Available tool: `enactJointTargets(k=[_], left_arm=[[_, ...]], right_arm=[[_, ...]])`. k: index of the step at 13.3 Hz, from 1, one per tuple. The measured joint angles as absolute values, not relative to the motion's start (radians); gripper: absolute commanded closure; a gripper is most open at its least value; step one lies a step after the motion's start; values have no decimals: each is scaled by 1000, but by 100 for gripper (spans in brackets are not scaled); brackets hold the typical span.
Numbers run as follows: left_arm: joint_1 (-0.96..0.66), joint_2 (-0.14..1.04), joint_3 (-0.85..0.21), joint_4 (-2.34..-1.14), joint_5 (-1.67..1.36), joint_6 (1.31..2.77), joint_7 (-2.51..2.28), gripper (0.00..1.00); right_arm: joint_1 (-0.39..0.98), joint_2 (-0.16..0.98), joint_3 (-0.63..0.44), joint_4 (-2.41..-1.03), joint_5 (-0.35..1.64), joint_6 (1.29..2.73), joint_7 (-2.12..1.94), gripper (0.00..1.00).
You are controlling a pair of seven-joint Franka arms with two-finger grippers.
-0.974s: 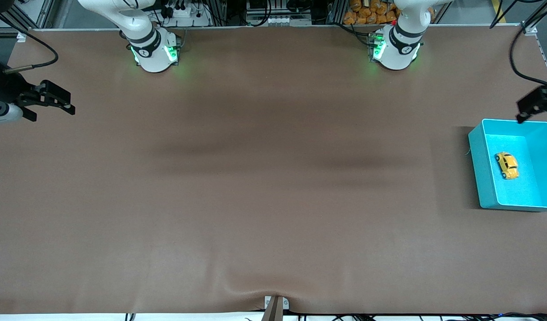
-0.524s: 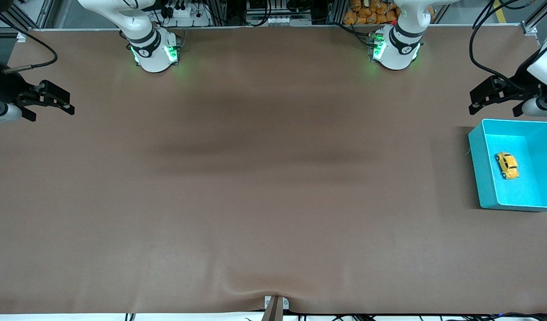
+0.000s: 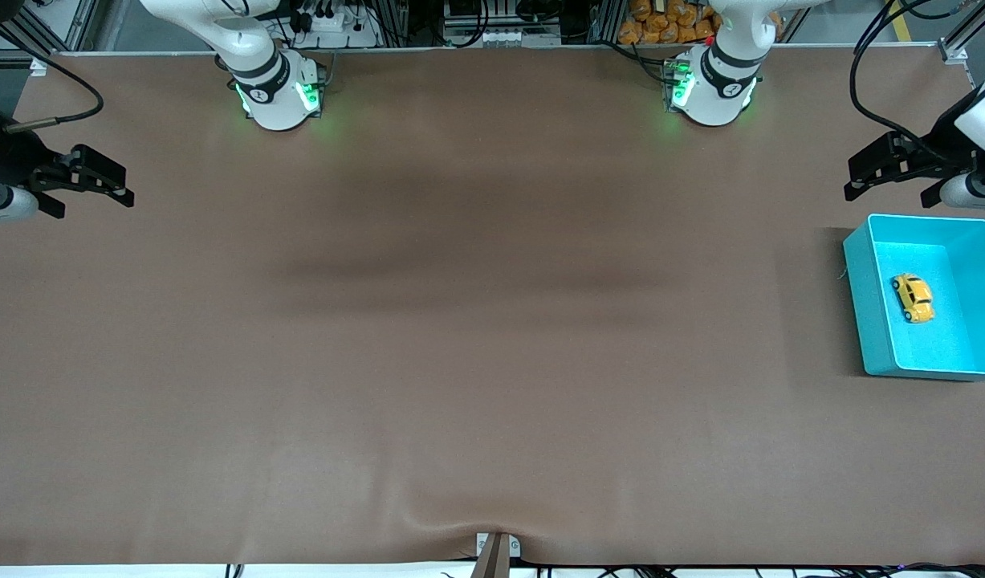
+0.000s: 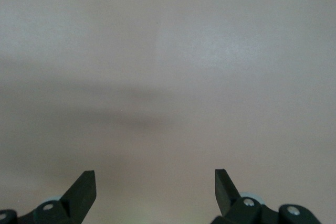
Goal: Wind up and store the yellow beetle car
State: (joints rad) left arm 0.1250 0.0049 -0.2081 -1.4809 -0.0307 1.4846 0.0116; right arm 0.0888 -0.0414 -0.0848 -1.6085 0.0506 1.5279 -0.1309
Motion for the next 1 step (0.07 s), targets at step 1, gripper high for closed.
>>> enactJointTargets(k=[1], left_arm=[[125, 5, -208, -1481, -31, 1484, 14, 0]], right_arm=[[89, -41, -85, -1608, 51, 1528, -130, 0]])
